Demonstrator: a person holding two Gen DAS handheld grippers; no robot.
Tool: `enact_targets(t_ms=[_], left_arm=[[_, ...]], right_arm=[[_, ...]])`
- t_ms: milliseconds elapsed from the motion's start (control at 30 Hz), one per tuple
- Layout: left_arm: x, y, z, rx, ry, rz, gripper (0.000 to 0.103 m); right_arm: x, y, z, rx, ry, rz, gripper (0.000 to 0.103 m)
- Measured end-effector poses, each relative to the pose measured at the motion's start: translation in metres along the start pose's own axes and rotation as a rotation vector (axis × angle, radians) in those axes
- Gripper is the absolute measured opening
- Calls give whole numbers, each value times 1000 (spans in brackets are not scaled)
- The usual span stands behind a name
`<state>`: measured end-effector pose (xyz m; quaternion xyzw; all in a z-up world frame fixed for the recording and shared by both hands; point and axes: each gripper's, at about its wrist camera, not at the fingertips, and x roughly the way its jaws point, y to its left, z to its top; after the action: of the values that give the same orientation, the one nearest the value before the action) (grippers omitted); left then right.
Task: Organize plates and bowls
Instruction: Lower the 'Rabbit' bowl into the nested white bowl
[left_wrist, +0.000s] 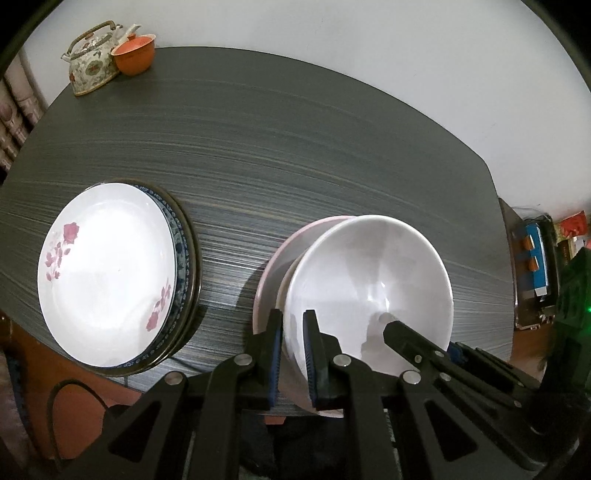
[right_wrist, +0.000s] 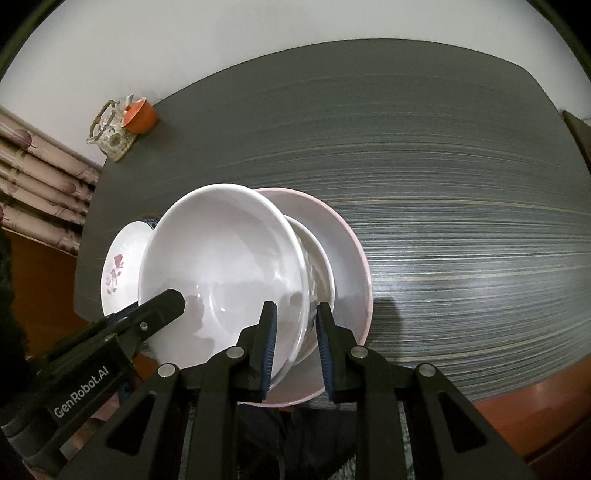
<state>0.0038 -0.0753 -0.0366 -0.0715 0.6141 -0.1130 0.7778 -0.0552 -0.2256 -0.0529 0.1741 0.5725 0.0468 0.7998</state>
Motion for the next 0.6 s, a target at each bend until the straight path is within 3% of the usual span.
enact_targets(t_ms=[600], left_arm=[[11, 1, 3, -9, 22, 1, 11]], right_arm=[[1, 1, 0, 2, 5, 0, 24]])
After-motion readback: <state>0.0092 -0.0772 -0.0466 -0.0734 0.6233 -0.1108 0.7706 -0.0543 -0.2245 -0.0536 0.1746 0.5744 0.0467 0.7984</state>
